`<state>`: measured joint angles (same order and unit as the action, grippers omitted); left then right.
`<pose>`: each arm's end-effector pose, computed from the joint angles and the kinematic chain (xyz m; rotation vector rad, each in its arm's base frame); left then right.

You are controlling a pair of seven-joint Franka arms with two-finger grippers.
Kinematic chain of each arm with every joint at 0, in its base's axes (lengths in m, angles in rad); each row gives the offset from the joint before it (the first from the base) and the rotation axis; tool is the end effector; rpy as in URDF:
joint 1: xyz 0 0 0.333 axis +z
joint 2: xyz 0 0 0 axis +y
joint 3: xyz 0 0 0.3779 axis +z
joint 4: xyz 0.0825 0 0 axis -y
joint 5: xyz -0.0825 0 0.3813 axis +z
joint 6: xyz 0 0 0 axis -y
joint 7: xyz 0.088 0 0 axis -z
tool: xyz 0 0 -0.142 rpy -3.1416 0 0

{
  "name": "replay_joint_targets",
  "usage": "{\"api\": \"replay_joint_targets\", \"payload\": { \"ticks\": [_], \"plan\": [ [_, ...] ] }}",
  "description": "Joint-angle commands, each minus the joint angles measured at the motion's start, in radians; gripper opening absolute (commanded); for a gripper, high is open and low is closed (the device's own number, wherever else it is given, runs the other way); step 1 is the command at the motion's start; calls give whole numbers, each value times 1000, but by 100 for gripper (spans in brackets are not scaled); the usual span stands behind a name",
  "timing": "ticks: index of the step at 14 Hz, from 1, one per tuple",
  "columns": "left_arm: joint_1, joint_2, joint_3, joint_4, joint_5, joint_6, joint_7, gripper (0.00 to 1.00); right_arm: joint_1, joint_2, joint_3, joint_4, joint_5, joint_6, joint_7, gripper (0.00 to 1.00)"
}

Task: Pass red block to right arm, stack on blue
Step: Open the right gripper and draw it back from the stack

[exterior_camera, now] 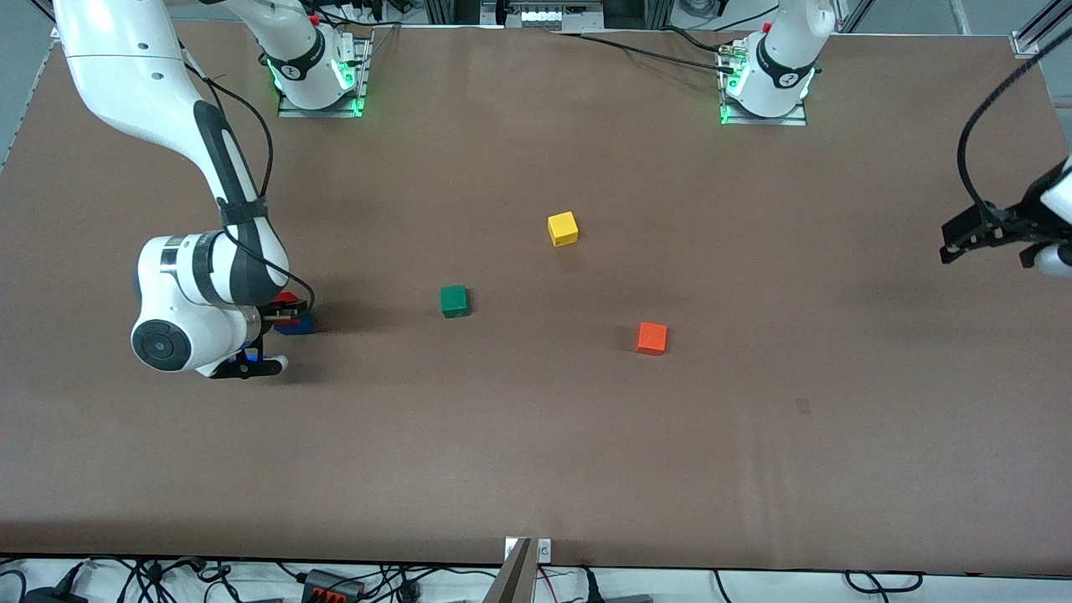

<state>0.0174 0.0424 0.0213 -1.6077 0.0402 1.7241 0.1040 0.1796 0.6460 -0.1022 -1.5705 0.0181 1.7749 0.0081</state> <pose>0.5827 0.0274 0.6241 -3.0918 0.1083 -0.1097 0.6637 0.0627 0.2572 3.0006 0.1027 -0.6649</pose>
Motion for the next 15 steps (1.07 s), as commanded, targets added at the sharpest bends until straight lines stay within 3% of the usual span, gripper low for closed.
{"api": "replay_joint_targets", "payload": {
  "ticks": [1,9,15],
  "plan": [
    [-53,-98,31,-126,-9,49,-3,100,4,-66,7,23,-6,-64,27,100],
    [-50,-93,11,-113,-20,-3,-6,100,-5,-247,4,127,-6,-120,0,100],
    [-50,-95,11,-110,-23,-4,-3,100,-23,-333,-56,167,-6,-158,-2,100]
  ]
}}
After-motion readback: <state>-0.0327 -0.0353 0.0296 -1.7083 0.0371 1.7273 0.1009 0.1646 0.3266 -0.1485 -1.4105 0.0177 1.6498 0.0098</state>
